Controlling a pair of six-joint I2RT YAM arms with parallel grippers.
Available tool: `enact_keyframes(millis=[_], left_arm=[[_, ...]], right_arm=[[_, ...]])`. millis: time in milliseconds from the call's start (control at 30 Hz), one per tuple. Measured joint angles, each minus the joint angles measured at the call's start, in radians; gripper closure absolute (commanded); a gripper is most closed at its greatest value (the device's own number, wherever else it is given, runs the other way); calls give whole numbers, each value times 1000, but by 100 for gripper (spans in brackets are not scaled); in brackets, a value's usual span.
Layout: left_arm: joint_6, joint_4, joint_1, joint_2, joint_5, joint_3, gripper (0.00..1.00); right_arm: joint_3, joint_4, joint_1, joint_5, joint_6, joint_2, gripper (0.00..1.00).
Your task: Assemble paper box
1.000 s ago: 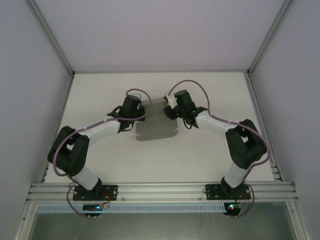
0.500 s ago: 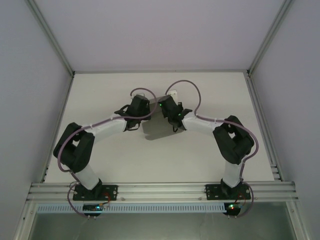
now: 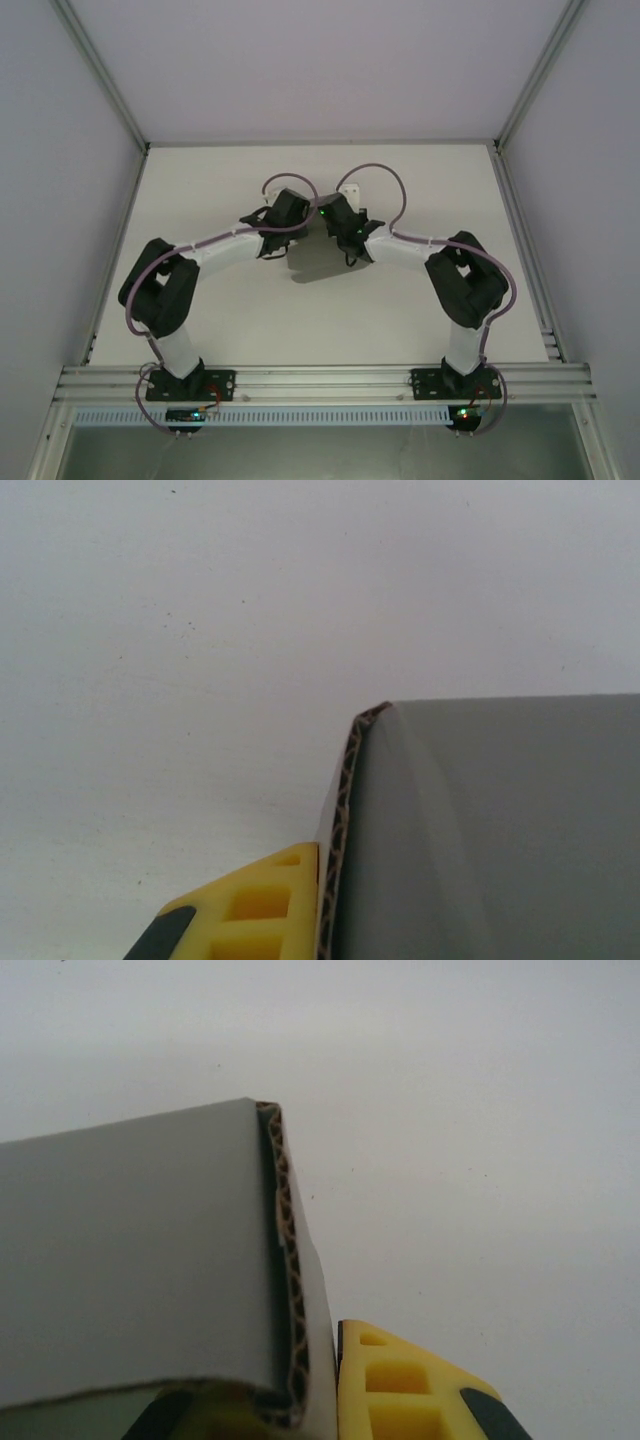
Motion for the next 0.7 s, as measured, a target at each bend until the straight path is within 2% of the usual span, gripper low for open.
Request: enact_keyframes(millis=[67, 100, 200, 300, 400, 467, 533, 633, 700], left_arm=[[44, 47, 0, -10, 24, -40, 100], [60, 60, 1, -17, 35, -56, 100], [101, 102, 9, -34, 78, -86, 100], [125, 116, 19, -43, 91, -87, 100], [132, 119, 31, -48, 98, -87, 100], [135, 118, 35, -50, 101, -87, 100], [139, 119, 35, -50, 108, -87, 100], [144, 118, 35, -50, 116, -87, 100], [147, 117, 34, -50, 116, -86, 88]], right_arm=[[-62, 80, -10, -43, -51, -16, 81], [-90, 121, -18, -62, -74, -25, 79], [-150, 227, -54, -143, -138, -47, 74], [-170, 285, -80, -208, -190, -63, 65], [-177, 320, -99, -260, -231, -70, 64], [-183, 337, -105, -293, -249, -70, 72], [-191, 352, -107, -314, -265, -71, 75], [-194, 357, -107, -328, -278, -72, 89], [-194, 355, -106, -325, -292, -72, 96]])
